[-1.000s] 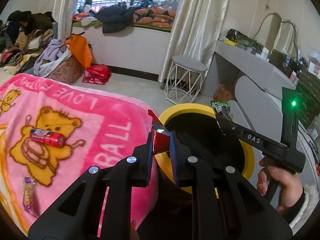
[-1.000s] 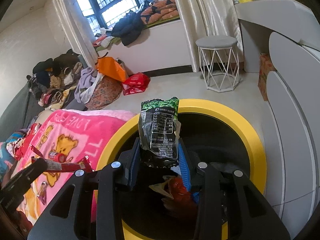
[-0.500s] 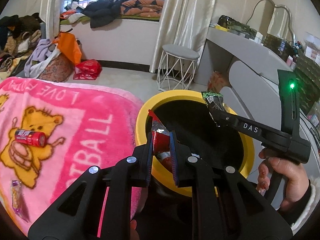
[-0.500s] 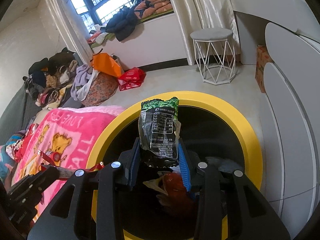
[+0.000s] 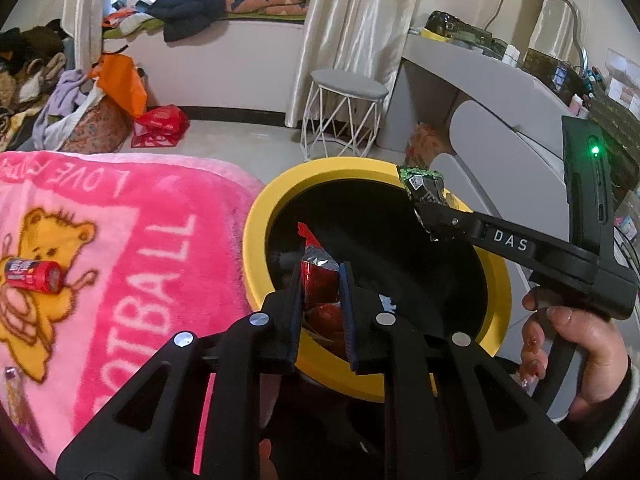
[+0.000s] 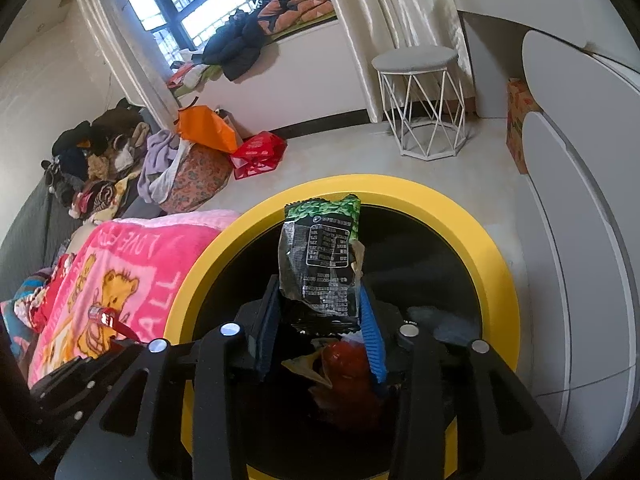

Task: Collect trash
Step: 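Open both tools to drop the candy bar and packet into the bin, then move both tools back to the red tube and purple wrapper on the blanket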

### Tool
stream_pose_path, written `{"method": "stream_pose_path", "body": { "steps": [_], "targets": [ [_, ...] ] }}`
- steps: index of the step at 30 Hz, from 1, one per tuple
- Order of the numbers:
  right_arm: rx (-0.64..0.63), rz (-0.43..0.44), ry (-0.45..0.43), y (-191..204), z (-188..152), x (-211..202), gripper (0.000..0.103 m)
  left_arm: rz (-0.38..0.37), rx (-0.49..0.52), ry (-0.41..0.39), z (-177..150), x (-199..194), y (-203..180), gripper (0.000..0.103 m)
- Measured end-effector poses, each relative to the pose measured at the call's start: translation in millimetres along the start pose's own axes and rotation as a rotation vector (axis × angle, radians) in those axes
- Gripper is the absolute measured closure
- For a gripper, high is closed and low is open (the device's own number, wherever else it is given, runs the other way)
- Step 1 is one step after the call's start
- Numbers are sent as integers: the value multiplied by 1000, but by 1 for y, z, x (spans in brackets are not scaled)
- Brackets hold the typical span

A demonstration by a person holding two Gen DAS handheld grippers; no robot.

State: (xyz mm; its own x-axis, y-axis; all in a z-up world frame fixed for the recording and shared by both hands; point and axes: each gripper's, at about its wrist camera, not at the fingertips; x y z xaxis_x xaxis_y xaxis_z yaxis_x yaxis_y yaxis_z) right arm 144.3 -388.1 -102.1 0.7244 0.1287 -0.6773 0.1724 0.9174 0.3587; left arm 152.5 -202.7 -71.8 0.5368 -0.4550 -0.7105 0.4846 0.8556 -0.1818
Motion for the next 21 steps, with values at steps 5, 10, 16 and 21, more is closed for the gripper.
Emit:
{"method": "stream_pose_path", "body": {
  "steps": [5,10,16,21],
  "targets": [
    [35,-3,-15,-6,2,-4,41,-24,-17,-18,1,-4,5,41],
    [-9,22,-37,9,3,-7,40,3,-59,-76,-1,-26,25,24],
    [-194,149,-19,77,5,4,37,156,-121,-153,-13,-68,72,19],
    [-371,256,44,151,-3,29,37,271,-186,-187,-28,-100,115,19]
  ]
}}
Point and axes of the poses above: each gripper's, at about its wrist camera, not at the fingertips, and x roughly the way its jaws point, y to its left, z to its top, and after that the axes turned 2 degrees about y, right-handed
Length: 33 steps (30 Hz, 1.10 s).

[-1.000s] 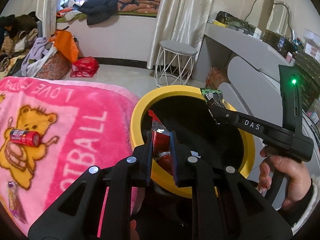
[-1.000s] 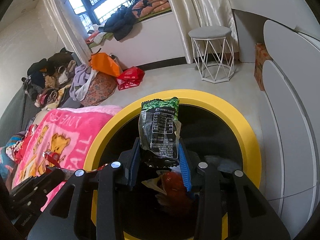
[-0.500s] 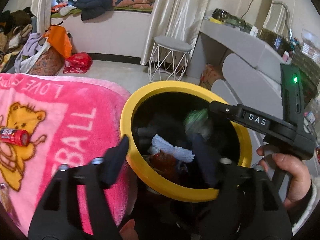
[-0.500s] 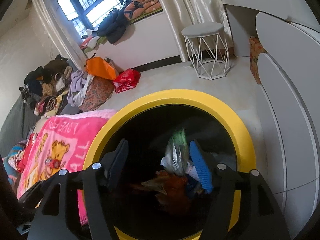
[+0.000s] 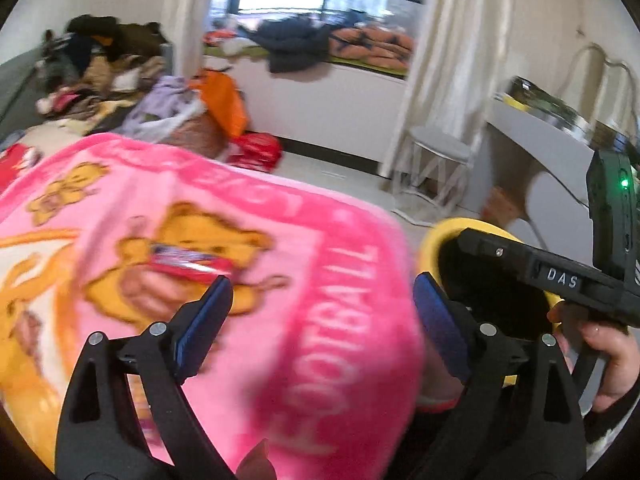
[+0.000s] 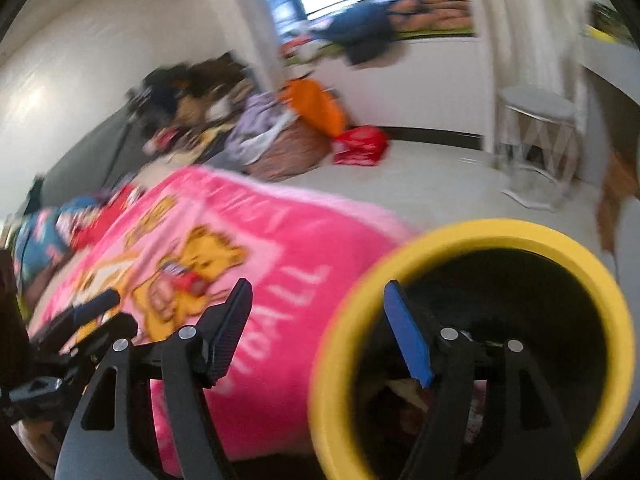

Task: Collect trash
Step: 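Move both tools back to the red tube and purple wrapper on the blanket, then grasp the purple wrapper with the left tool while the right tool grasps the red tube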

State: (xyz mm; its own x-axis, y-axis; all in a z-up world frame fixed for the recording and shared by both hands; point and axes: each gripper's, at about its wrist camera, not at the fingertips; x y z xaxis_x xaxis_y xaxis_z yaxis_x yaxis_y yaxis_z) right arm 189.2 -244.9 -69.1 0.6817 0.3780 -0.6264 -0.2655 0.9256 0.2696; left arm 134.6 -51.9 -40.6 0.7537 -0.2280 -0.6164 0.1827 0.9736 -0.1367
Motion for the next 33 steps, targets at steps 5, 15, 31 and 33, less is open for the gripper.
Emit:
{"method": "stream_pose_path", "body": {
  "steps": [5,15,31,33],
  "targets": [
    [-136,107,76,53,14,45,36,78,-69,11,-9,-13,47,19],
    [-381,153,247,137,12,132,36,111,-173,113,-43,-17,101,19],
    [-392,157,338,154,4,178,64,95,-181,235,-72,7,105,79],
    [-363,166,320,149,3,168,66,95,-181,237,-72,8,104,85]
  ]
}}
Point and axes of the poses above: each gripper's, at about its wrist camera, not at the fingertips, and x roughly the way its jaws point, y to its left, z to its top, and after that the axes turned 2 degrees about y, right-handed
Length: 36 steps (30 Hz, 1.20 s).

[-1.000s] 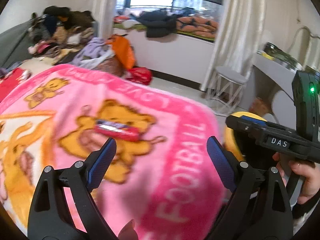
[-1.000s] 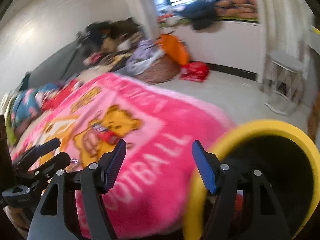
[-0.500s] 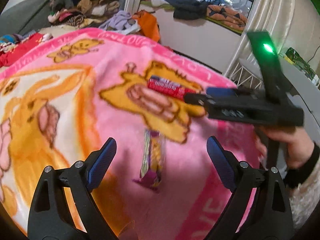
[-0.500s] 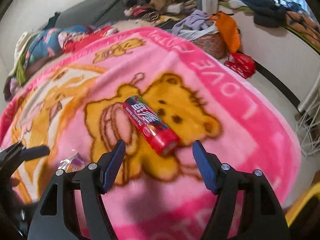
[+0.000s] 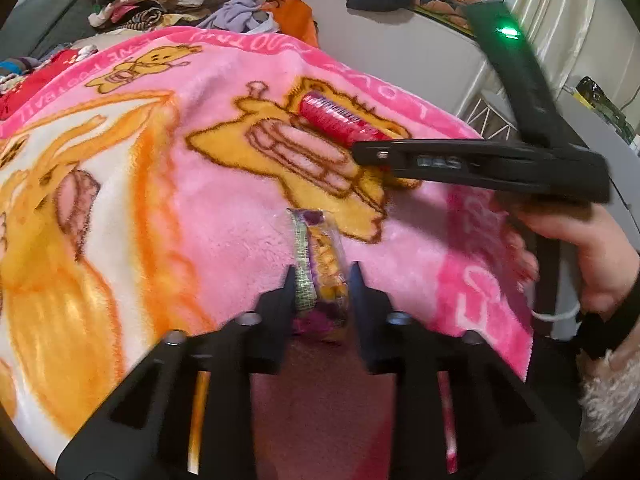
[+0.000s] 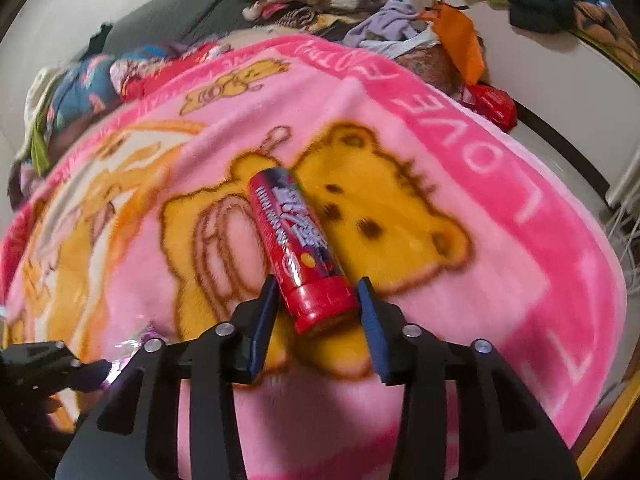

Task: Collect trash
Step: 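Grasp the purple wrapper with the left tool while the right tool grasps the red tube, then carry the purple wrapper and red tube over the bin with both tools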

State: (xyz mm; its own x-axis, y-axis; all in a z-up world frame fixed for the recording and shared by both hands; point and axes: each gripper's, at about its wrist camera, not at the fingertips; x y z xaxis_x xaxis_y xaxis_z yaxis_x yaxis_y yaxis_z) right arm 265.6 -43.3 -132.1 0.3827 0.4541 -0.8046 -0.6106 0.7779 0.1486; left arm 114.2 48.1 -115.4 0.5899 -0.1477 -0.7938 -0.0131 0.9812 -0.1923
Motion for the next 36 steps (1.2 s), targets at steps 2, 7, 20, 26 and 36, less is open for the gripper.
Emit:
{"method": "stream_pose_path", "body": {
  "steps": [2,7,20,26,36],
  "targets": [
    [40,12,-43,-5,-9,-19,68,-14,6,-4,2,0,-4,86],
    [143,11,-155,-22,-32,-71,73,-56,49,-43,14,-6,-29,87],
    [347,-172,-384,-88,-111,-207,74,-241,204,-126,42,-19,-146,87],
    [438,-256,-407,-115,-145,-236,74,-300,294,-120,38,-15,-201,87],
    [558,-350,-382,-151,-187,-254,74,-347,398,-93,31,1,-255,87]
  ]
}}
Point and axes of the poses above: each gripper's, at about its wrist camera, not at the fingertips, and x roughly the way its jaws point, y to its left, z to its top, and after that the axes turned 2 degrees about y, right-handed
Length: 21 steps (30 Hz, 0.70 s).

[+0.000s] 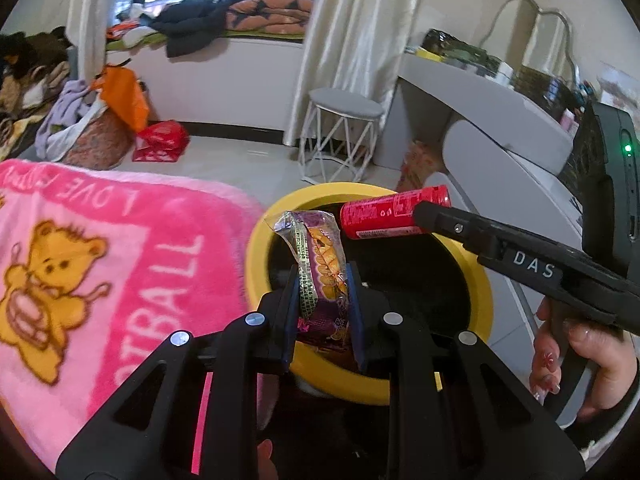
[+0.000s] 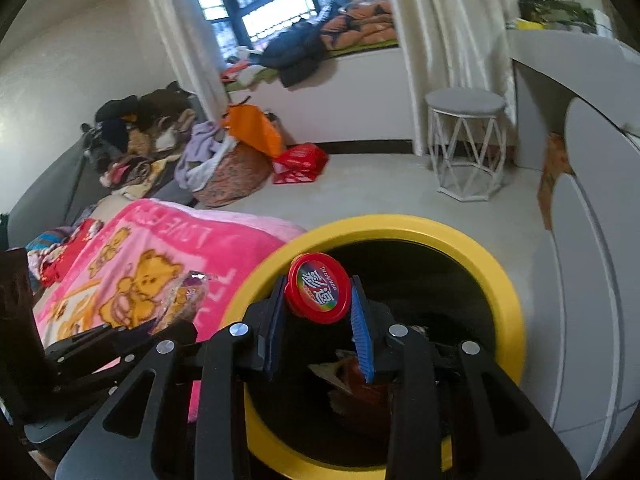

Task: Collect trash
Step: 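Carry the purple wrapper and red tube over the bin with both tools, then open both tools to drop the wrapper and red tube into the bin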

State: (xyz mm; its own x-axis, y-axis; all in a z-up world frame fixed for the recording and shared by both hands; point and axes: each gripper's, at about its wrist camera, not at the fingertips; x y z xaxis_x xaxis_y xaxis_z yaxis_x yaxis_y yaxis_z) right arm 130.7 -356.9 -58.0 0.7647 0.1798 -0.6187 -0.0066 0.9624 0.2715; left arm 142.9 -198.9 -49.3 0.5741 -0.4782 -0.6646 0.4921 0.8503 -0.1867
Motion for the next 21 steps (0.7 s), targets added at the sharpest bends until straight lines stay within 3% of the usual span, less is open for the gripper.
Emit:
{"method": "stream_pose_path", "body": {
  "steps": [4,5,6,7,10,13,16,21],
  "targets": [
    [52,-38,27,-19,-6,0,73,-10,18,16,2,13,-10,85],
    [71,-40,32,-24,-8,0,71,-15,18,23,2,16,-11,76],
    [88,-37,37,-27,-9,0,60,-17,20,27,3,20,-12,67],
    [111,-44,37,-31,-12,-2,51,-13,24,23,3,22,-13,47],
    [124,-61,30,-35,-16,-8,41,-18,28,19,2,24,-11,38],
    [130,-78,9,-36,-22,-19,34,-8,11,4,0,16,-5,17],
    [111,-91,-23,-28,-28,-30,25,11,-5,-34,-5,-1,2,11],
    [57,-96,-159,-8,-39,-60,7,69,-3,-121,-17,-38,12,11]
  ]
}}
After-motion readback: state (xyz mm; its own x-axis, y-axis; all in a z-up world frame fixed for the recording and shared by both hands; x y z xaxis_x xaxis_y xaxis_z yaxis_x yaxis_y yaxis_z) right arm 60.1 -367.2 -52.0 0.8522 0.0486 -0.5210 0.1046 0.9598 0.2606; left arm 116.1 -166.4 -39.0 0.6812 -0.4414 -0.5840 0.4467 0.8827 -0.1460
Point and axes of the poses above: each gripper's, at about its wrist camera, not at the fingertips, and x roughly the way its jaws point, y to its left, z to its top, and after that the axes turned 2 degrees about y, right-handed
